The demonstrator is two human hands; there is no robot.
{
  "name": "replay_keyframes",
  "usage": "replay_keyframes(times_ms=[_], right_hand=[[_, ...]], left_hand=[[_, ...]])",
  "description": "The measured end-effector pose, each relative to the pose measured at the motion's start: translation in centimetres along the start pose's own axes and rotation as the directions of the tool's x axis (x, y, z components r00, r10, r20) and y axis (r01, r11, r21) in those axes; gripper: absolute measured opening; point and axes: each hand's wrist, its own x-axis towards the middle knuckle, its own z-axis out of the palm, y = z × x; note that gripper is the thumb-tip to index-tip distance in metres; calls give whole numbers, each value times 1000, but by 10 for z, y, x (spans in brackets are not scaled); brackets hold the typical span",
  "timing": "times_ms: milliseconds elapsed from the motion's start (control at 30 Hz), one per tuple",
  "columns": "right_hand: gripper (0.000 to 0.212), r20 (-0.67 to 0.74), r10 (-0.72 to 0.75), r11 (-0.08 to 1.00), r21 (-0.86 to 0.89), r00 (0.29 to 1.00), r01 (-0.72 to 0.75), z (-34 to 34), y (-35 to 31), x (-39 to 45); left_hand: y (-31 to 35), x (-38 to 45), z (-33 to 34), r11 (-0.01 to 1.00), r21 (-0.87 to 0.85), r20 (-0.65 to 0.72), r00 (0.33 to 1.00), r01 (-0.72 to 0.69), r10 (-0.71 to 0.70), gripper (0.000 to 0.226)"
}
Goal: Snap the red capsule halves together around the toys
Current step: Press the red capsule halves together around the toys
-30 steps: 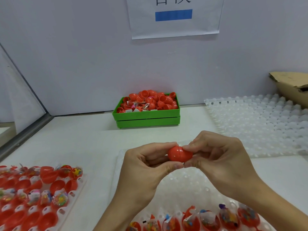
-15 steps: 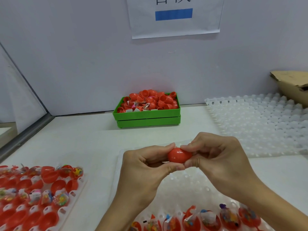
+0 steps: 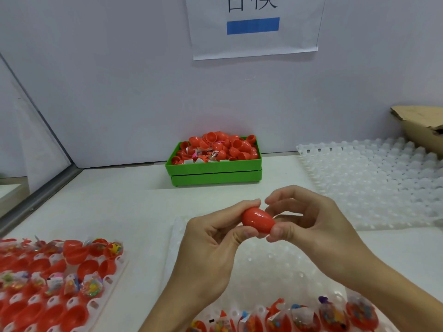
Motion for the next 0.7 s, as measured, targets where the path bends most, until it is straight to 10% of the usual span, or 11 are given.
replay_keyframes(times_ms=[233, 533, 700], right_hand=[[68, 313, 10, 957, 272, 950, -100, 0, 8, 3], [35, 148, 16, 992, 122, 989, -34, -1, 7, 2], [32, 243, -32, 998, 52, 969, 20, 9, -3, -2]], left_hand=[[-2, 3, -1, 995, -99, 132, 991, -3, 16, 32], [-13, 1, 0, 969, -133, 167, 968, 208, -185, 58], [-10, 2, 0, 972, -146, 143, 976, 185, -164, 26]])
